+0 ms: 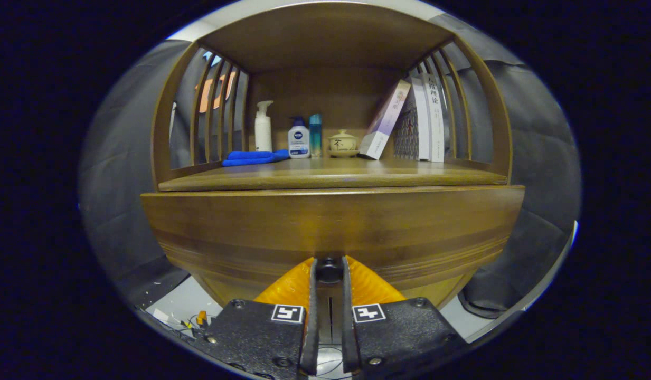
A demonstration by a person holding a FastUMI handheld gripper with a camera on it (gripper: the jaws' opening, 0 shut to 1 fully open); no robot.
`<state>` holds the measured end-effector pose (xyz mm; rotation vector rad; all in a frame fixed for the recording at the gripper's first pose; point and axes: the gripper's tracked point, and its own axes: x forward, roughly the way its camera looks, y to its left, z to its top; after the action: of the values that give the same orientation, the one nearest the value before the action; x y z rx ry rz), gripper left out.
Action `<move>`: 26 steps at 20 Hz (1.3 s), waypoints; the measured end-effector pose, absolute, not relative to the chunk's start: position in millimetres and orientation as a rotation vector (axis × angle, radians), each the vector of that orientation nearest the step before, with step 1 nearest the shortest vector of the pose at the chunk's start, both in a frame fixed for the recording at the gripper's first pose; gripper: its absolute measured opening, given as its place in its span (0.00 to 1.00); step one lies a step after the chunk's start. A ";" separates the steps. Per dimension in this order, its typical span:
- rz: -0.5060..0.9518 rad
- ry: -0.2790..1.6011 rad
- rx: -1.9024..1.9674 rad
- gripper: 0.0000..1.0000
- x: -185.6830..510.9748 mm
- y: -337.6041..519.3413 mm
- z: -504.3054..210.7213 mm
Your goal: Pull open the drawer, take out the items inside it, and place them on the countertop above the cabinet.
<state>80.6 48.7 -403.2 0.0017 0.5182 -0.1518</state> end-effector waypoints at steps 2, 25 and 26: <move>-0.151 0.519 -0.006 0.21 68.3 49.5 -400.9; -0.057 0.586 0.004 0.21 -53.0 61.0 -390.2; -0.050 0.585 -0.003 0.21 -56.1 62.0 -390.6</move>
<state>-56.1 62.0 -390.6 -0.0034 0.5850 -0.0505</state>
